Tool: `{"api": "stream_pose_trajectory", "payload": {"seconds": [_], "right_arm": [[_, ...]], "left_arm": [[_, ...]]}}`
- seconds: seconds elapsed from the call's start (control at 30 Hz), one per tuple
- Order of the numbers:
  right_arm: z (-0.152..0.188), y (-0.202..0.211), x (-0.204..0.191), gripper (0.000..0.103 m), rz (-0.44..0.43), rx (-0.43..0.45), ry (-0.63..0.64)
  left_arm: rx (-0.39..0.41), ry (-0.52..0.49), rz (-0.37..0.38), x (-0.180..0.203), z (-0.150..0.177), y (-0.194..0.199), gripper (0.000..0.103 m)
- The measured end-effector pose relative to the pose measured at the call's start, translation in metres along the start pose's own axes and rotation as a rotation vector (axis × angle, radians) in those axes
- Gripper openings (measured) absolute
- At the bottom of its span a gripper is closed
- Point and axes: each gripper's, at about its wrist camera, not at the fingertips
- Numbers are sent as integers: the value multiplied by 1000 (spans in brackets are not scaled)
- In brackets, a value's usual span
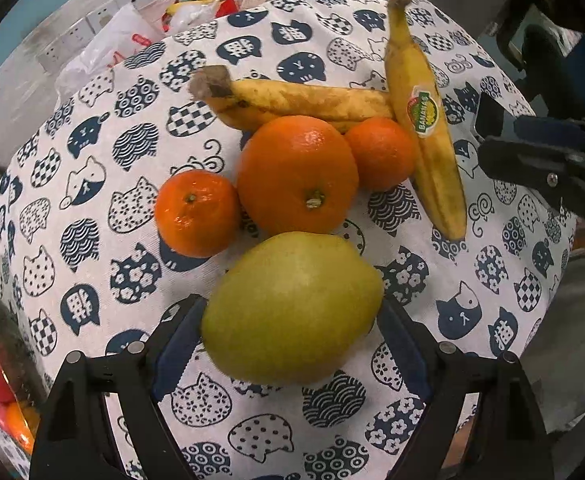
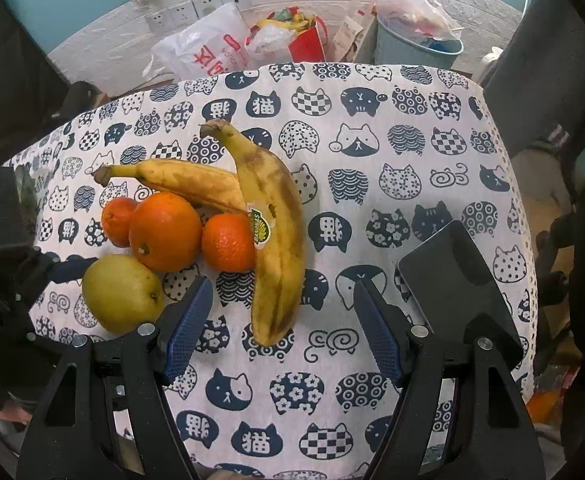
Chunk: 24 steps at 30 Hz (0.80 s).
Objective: Organize fruits
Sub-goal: 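Grasp the large yellow-green pear with the left gripper while the right gripper approaches a tangerine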
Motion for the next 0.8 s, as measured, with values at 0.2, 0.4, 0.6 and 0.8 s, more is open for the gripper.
{"api": "stream_pose_trajectory", "payload": {"seconds": [0.2, 0.4, 0.6, 0.8], "right_arm": [[-2, -6, 0, 74, 0, -11, 7], [-5, -11, 0, 74, -13, -12, 3], [-5, -8, -13, 74, -29, 8, 54], [-10, -6, -34, 74, -43, 25, 112]], "left_arm": [[10, -23, -7, 5, 1, -6, 83], [23, -15, 2, -1, 7, -4, 83], [29, 26, 16, -20, 21, 0, 83], [65, 82, 44, -38, 33, 18, 83]]}}
Point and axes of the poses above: each gripper's, at about its wrist camera, not at the fingertips, and y roughly against the way its jaws point, x to its right, z to its underside, and after that the axes turned 14 degrees about -x, right-handed
